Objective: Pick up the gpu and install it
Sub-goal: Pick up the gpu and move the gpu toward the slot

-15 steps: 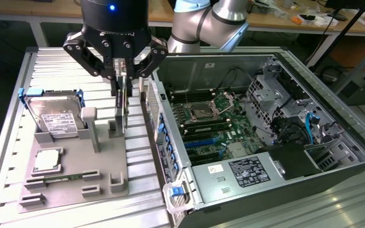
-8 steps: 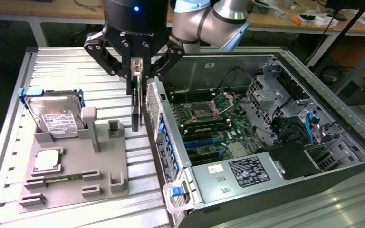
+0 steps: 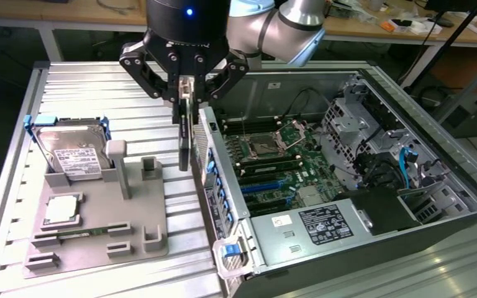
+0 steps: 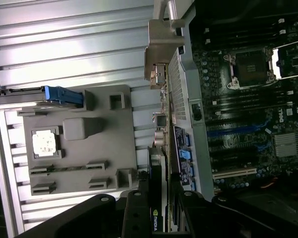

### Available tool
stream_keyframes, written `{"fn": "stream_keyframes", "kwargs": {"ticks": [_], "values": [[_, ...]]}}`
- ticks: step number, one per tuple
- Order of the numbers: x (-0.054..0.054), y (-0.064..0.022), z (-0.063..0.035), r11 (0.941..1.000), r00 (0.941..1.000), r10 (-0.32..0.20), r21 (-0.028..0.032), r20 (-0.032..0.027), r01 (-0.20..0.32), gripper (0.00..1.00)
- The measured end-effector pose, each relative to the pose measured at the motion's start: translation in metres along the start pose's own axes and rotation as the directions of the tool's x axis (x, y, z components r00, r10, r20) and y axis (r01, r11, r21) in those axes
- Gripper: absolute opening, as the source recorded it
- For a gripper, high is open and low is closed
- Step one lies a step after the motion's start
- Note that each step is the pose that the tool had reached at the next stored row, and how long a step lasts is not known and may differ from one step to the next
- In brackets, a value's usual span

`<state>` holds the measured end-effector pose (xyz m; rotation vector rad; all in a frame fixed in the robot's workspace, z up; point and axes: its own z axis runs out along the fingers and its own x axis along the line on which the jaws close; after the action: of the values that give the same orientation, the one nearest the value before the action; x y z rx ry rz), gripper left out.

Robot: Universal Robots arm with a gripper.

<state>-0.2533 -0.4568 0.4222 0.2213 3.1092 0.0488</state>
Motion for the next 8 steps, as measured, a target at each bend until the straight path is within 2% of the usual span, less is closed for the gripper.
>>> {"fn": "stream_keyframes", "kwargs": {"ticks": [8], "values": [[-0.0056, 0.0008, 0.0001, 1.0, 1.0, 0.0, 0.0001, 0.0, 0.0, 0.27]]}}
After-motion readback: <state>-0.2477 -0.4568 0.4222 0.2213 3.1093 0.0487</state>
